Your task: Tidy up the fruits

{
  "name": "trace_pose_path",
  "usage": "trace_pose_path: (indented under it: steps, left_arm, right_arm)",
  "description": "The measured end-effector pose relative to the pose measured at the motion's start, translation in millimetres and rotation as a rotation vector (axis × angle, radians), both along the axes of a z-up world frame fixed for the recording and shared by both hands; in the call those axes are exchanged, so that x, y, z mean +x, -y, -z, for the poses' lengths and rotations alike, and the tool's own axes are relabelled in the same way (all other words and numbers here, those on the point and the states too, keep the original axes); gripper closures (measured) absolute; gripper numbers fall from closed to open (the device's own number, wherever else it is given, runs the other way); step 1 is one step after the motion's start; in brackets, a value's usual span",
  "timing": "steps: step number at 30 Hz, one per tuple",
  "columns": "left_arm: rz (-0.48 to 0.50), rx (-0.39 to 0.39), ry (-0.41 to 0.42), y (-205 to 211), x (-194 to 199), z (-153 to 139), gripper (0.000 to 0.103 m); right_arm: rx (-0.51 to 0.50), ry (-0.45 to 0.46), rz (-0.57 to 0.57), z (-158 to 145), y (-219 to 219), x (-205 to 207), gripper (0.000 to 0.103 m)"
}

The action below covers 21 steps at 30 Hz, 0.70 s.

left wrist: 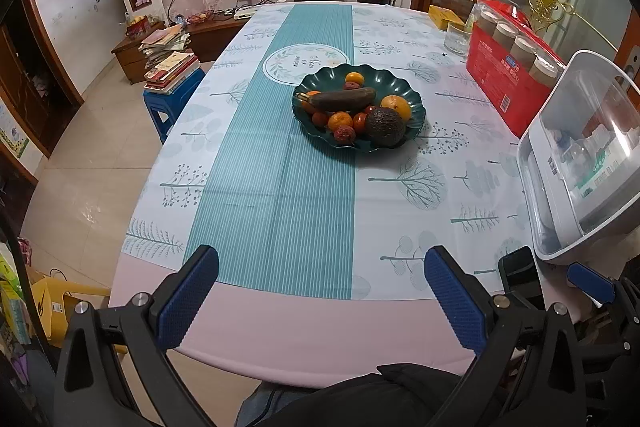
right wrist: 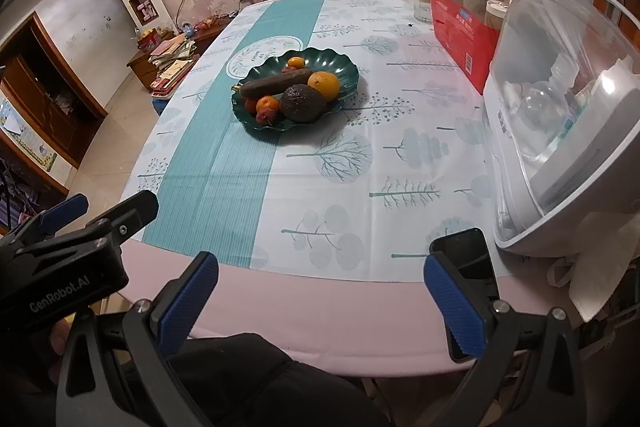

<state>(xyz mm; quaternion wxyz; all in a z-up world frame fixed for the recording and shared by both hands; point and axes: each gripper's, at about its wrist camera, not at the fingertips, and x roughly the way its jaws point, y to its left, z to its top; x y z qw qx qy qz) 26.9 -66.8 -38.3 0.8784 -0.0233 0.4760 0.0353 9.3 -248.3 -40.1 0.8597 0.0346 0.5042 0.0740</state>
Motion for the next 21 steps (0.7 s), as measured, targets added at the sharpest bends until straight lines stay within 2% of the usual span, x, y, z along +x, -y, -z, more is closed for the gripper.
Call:
trace_pose_path:
  steps: [21]
  left_arm:
    - [0.005,0.005,0.001,1.8,-1.3,-0.7,0.001]
  right_arm:
    - [-0.001,0.001,0.001,0.2,-0.1,-1.3,0.0]
